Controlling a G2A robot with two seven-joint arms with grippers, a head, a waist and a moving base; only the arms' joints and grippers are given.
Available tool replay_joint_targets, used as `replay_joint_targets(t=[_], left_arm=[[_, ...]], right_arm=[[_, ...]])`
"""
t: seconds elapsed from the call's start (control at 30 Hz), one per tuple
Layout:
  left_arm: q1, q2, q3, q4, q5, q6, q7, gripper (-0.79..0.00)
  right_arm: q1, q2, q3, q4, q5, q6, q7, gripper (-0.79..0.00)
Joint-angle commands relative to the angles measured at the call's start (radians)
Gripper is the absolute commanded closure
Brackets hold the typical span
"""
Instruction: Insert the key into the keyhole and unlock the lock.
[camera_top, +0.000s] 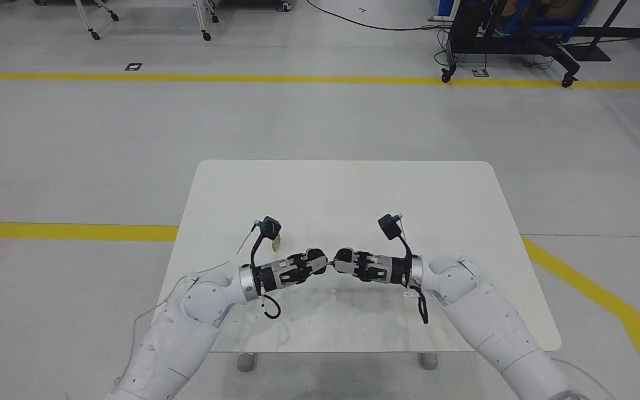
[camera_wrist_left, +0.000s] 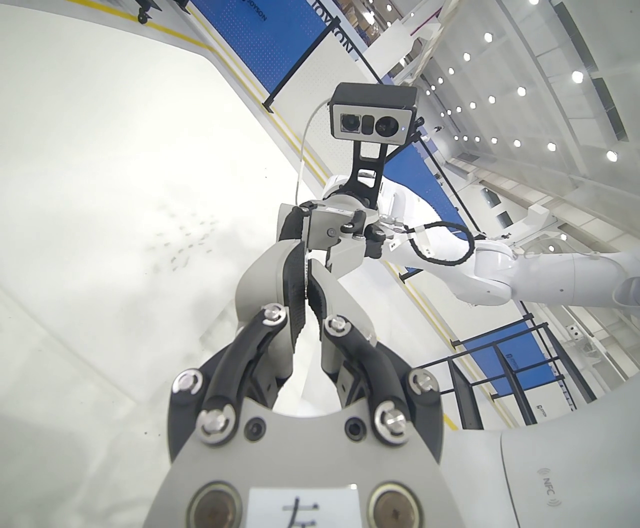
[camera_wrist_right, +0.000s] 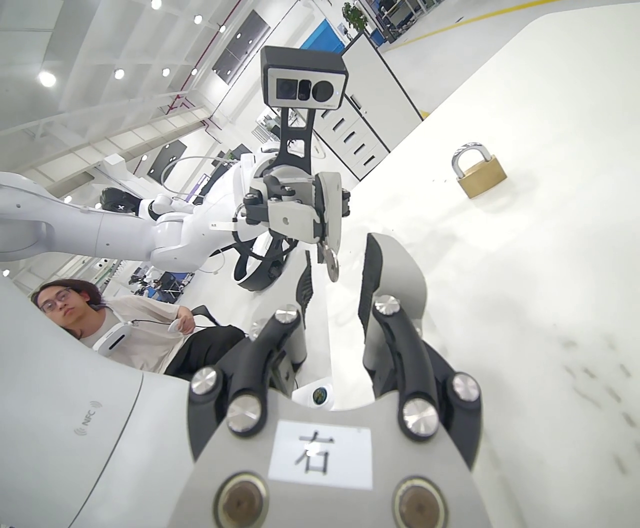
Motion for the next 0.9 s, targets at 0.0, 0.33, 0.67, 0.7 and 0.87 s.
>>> replay_joint_targets(t=[0.0, 0.33, 0.67, 0.7, 0.87], left_arm=[[0.000, 0.000, 0.002, 0.000, 0.005, 0.001, 0.009, 0.000], [-0.003, 0.002, 0.017, -0.001, 0.021, 0.003, 0.029, -0.092], [-0.005, 0.004, 0.010, -0.003, 0.040, -0.010, 0.065, -0.785], [-0.005, 0.004, 0.010, -0.003, 0.040, -0.010, 0.065, -0.785], [-0.005, 0.004, 0.010, -0.003, 0.040, -0.010, 0.065, -0.785]], right_arm=[[0.004, 0.001, -0.003, 0.007, 0.010, -0.008, 0.003, -0.169], [0.021, 0.001, -0.028, 0.023, 0.040, -0.031, 0.009, 0.000], [0.008, 0.023, 0.021, 0.034, 0.076, -0.080, -0.006, 0.000], [0.003, 0.028, 0.039, 0.034, 0.084, -0.080, -0.010, 0.000], [-0.034, 0.055, 0.145, -0.001, 0.123, -0.080, -0.040, 0.000]])
